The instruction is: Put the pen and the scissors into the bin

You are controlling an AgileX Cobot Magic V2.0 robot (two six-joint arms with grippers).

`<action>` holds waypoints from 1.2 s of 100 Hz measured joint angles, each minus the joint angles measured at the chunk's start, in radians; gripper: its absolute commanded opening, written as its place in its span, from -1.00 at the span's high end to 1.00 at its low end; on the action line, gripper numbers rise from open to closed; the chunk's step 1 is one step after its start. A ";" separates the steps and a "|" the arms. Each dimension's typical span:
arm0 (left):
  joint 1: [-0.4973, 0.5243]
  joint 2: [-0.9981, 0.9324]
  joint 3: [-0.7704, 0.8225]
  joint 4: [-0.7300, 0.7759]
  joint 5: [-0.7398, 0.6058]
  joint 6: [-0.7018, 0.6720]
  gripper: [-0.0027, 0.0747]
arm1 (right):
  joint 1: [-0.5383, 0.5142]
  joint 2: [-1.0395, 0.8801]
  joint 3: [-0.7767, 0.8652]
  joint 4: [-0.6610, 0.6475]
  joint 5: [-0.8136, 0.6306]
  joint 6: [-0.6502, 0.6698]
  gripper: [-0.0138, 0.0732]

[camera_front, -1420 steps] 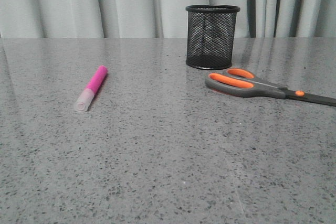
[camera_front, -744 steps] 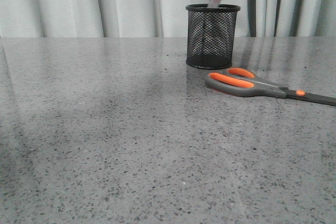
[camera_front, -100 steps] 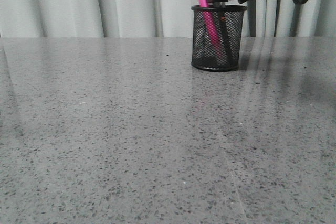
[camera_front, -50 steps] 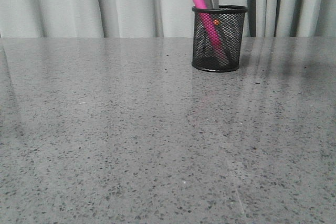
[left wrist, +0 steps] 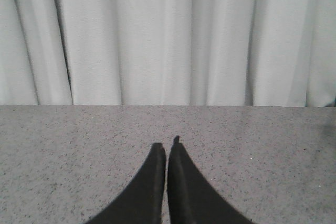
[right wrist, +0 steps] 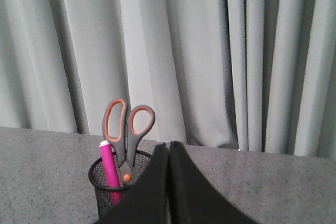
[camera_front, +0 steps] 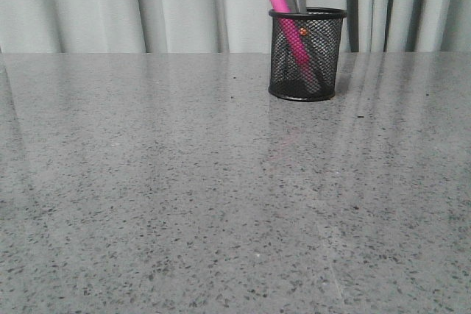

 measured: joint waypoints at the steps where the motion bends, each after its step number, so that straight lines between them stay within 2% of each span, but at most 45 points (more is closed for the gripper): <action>1: 0.000 -0.012 0.013 0.000 -0.002 0.000 0.98 | 0.000 -0.009 0.008 0.000 0.000 0.000 0.86; 24: 0.000 -0.222 0.173 -0.037 -0.012 0.000 0.98 | 0.000 -0.288 0.261 0.000 -0.004 0.000 0.86; 46: 0.000 -0.374 0.225 -0.056 0.052 0.000 0.98 | 0.000 -0.482 0.411 0.000 -0.005 0.000 0.86; 63: 0.000 -0.403 0.228 -0.067 0.070 0.000 0.98 | 0.000 -0.542 0.433 0.000 -0.019 0.000 0.86; 120: 0.000 -0.403 0.228 -0.070 0.070 0.000 0.98 | 0.000 -0.544 0.433 0.000 -0.039 0.000 0.86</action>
